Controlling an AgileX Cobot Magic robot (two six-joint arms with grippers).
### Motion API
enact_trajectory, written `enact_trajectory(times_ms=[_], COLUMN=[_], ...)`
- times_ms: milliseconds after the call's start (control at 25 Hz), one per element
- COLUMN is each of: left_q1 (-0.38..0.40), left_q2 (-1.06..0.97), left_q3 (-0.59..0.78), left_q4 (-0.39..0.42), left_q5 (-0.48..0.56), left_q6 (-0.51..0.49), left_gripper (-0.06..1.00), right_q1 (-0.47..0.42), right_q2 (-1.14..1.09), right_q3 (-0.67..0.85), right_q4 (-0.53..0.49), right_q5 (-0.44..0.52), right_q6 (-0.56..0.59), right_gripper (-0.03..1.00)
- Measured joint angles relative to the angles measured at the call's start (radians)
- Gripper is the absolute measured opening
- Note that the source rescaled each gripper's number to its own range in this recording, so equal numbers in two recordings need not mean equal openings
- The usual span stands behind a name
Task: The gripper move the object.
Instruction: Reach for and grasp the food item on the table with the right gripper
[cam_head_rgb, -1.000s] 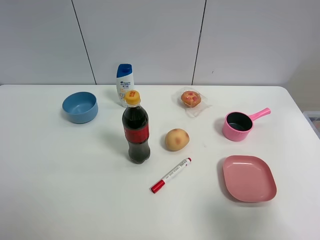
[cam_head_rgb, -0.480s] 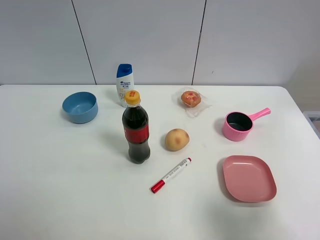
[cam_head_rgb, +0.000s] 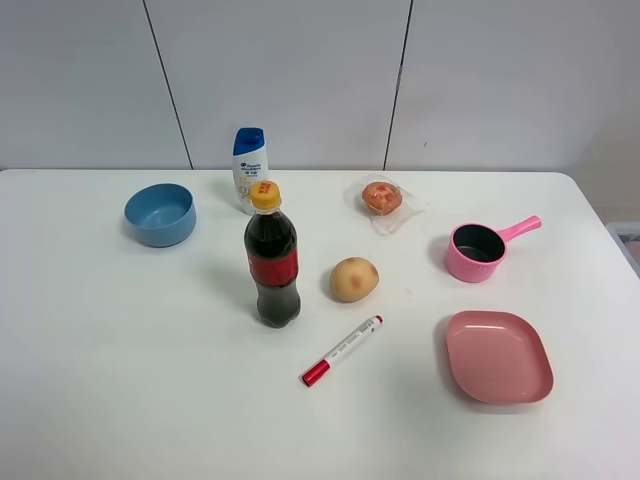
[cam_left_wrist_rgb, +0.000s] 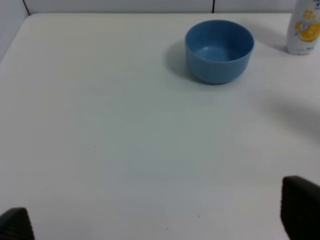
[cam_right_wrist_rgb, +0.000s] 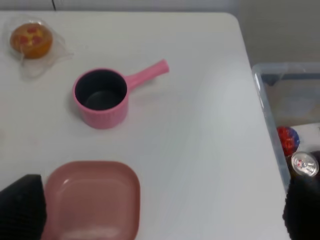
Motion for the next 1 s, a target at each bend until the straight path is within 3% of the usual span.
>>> enact_trajectory(times_ms=[280,560,760,1000], left_q1=[0.0,0.0,0.0,0.0], left_q2=[0.0,0.0,0.0,0.0], left_q3=[0.0,0.0,0.0,0.0], left_q4=[0.0,0.0,0.0,0.0], left_q5=[0.0,0.0,0.0,0.0], left_q6=[0.0,0.0,0.0,0.0], left_gripper=[1.0,1.0,1.0,1.0], right_q1=[0.0,0.0,0.013,0.161], right_q2=[0.291,0.616,0.829,1.061], right_q3=[-0.234,-0.326,-0.339,-0.339], right_q4=[0.001,0.019,0.086,0.104], right_q5=[0.005,-0.026,-0.17,-0.406], right_q6=[-0.018,-0.055,-0.083,-0.099], right_gripper=[1.0,1.0,1.0,1.0])
